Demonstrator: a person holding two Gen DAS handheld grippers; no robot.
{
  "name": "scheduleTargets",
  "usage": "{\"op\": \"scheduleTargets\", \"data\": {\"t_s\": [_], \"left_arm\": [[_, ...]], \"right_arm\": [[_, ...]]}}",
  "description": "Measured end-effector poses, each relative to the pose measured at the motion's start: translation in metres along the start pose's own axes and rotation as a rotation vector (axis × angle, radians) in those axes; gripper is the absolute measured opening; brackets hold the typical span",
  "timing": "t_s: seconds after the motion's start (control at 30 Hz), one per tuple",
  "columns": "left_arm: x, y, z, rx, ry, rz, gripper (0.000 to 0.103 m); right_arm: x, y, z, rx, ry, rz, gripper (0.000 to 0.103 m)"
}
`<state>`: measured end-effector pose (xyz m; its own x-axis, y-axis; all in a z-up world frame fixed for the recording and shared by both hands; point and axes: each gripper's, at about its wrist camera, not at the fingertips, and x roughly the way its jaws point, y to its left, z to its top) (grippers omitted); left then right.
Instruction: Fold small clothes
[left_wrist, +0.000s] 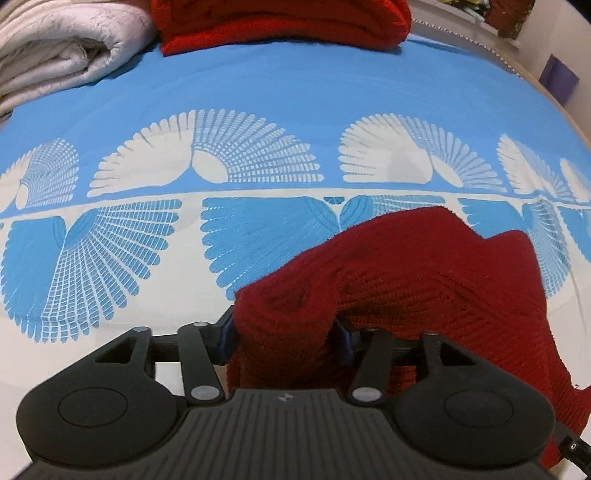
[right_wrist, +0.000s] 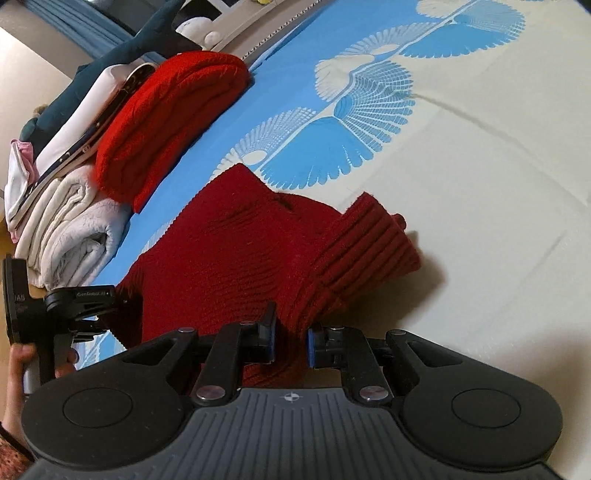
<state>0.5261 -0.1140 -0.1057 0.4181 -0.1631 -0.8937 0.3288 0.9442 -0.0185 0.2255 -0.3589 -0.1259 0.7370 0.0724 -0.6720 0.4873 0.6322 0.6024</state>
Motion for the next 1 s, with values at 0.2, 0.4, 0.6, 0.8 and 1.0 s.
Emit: {"op": "scheduleTargets", "data": {"t_s": [0.2, 0.4, 0.6, 0.8, 1.0], "left_arm": [[-0.012, 0.028, 0.000, -0.090, -0.053, 0.050, 0.092], [-0.031, 0.046, -0.051, -0.166, -0.001, -0.022, 0.093], [-0.055, 0.059, -0.157, -0.490, 0.063, -0.137, 0.097], [-0.063, 0.051, -0.200, -0.618, 0.090, -0.158, 0.097], [-0.048, 0.031, -0.200, -0.567, 0.048, -0.295, 0.097]], "right_arm": [[0.002, -0.010, 0.006, 0.031, 0.031, 0.004, 0.029], [-0.001, -0.021, 0.024, 0.068, 0.023, -0.032, 0.061], [0.016, -0.036, 0.038, 0.127, 0.099, -0.006, 0.062], [0.017, -0.018, 0.029, -0.023, 0.053, -0.095, 0.047], [0.022, -0.010, 0.021, -0.080, 0.030, -0.150, 0.049]]}}
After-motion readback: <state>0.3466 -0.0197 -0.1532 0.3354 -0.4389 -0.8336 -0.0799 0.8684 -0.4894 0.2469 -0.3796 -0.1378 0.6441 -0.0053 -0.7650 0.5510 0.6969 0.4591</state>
